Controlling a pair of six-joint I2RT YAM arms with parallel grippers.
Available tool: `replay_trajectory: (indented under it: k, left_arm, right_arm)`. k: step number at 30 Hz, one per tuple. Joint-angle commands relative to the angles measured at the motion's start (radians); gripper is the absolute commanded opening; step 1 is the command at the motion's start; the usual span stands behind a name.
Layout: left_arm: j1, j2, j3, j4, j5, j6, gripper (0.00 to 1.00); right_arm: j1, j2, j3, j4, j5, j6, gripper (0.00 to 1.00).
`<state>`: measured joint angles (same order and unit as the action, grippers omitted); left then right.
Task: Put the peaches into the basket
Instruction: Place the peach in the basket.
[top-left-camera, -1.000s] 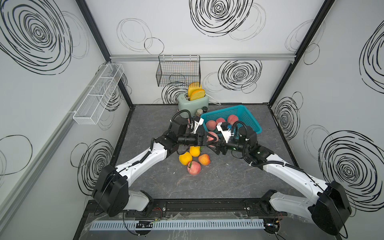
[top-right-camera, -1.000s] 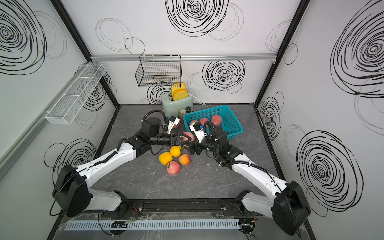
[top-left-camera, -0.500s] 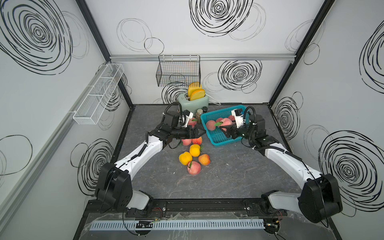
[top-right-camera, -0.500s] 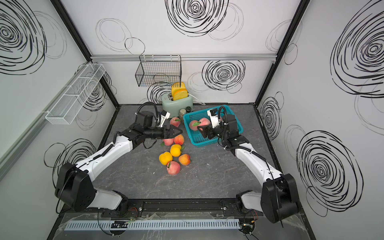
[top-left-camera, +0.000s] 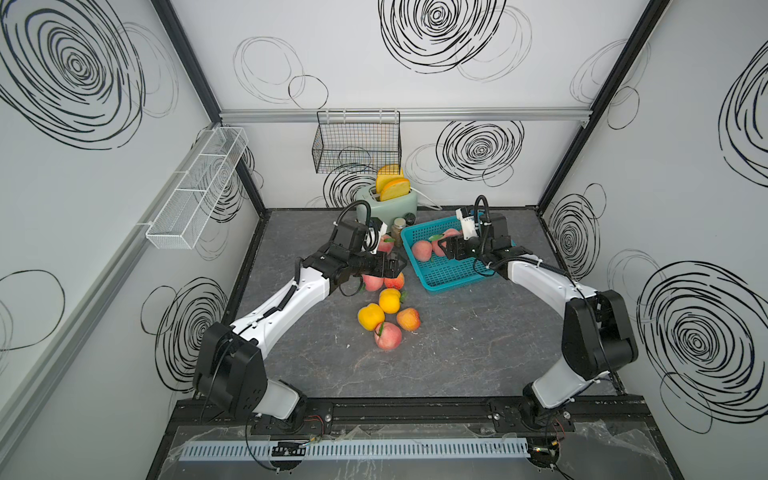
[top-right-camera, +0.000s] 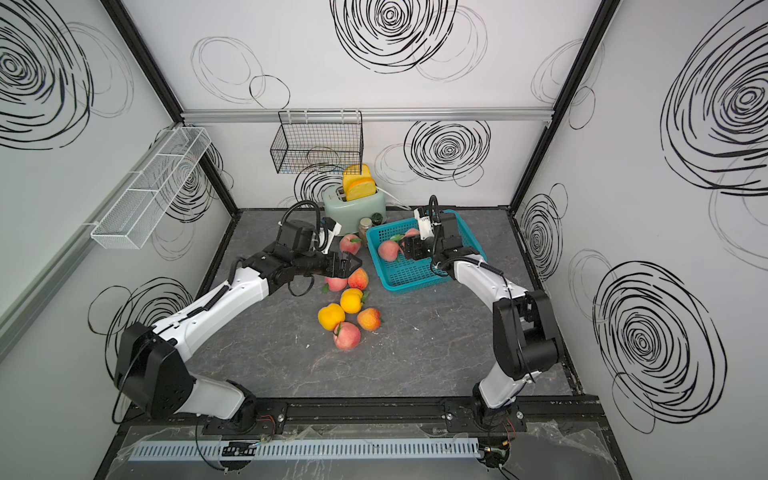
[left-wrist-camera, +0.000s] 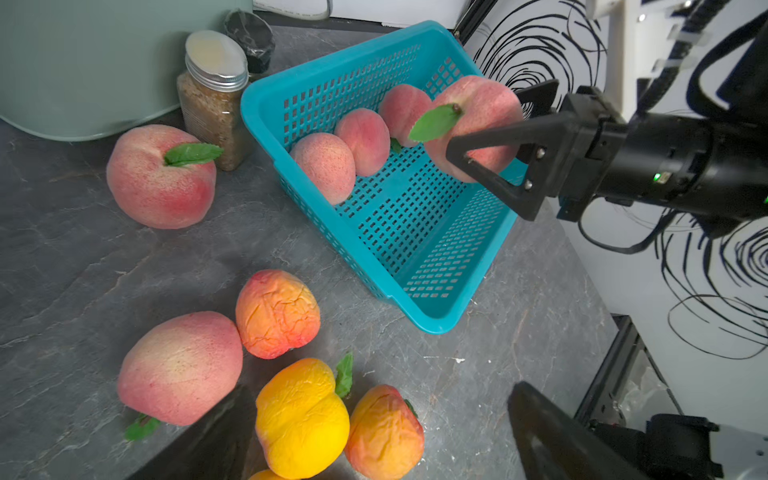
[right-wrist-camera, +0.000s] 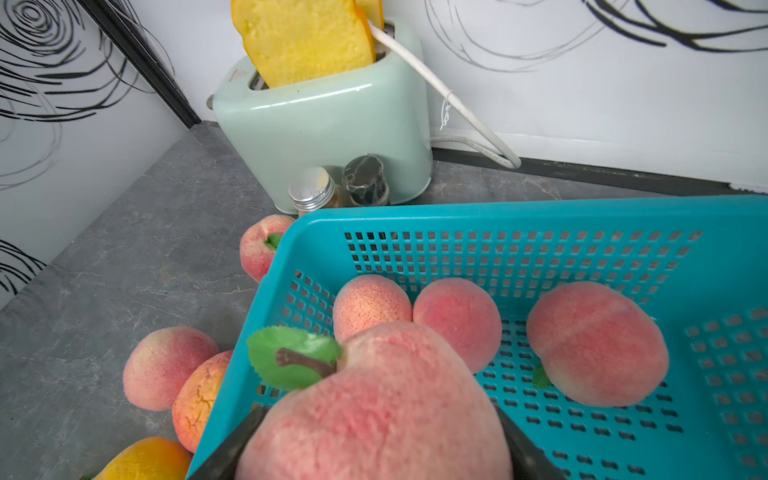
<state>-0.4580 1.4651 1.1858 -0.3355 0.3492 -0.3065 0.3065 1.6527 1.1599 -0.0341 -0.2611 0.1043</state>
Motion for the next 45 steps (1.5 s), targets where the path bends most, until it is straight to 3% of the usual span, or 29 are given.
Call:
replay_trajectory:
  k: [1, 27, 45]
  left_arm:
    - [-0.002, 0.0, 0.007, -0.006, -0.055, 0.051, 0.98]
    - [-0.007, 0.006, -0.044, 0.01, -0.076, 0.047, 0.98]
    - [0.004, -0.002, -0.06, 0.013, -0.072, 0.054, 0.98]
  right_arm:
    - [0.012, 0.024, 0.038, -0.066, 0.042, 0.003, 0.76]
    - [0.058, 0.242, 0.116, -0.127, 0.015, 0.012, 0.76]
    - [0.074, 0.29, 0.112, -0.144, 0.004, 0.0, 0.75]
